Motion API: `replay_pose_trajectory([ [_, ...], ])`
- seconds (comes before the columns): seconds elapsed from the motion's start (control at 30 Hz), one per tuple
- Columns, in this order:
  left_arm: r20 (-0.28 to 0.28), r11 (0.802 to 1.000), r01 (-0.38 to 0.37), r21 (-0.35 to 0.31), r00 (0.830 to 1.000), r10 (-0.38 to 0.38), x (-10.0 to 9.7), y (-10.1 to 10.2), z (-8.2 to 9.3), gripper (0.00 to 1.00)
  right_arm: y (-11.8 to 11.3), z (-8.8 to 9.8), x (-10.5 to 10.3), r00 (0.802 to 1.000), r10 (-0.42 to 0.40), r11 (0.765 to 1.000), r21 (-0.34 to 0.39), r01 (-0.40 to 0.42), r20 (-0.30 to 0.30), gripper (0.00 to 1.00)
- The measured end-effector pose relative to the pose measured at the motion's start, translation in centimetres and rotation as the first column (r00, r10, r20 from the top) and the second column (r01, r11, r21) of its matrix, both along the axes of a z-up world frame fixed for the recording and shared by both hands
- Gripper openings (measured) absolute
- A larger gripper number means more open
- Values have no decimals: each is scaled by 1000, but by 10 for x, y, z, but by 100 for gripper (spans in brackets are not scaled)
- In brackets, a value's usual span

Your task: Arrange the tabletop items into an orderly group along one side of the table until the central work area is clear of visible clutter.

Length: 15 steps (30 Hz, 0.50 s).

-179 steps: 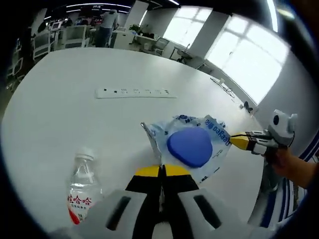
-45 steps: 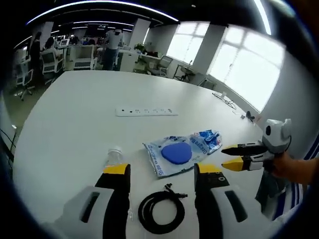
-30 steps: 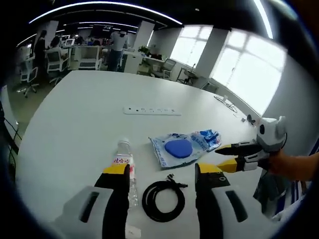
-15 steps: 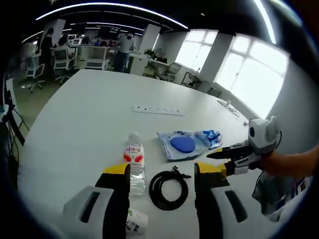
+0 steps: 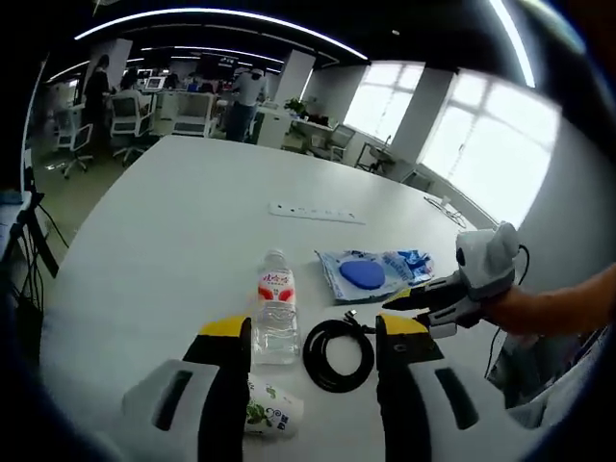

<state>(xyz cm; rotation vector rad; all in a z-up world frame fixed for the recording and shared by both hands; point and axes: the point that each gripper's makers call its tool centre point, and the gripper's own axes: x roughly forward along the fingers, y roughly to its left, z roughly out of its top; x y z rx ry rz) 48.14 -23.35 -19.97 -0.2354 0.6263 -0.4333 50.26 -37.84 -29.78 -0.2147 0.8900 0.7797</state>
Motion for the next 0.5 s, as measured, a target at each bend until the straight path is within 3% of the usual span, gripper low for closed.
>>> replay_pose_trajectory([
  [0.5,-12,999,-29,-22,1000,28,-9,14,-11,51,5,-31,12,997,-44,997,-70,40,-63,30],
])
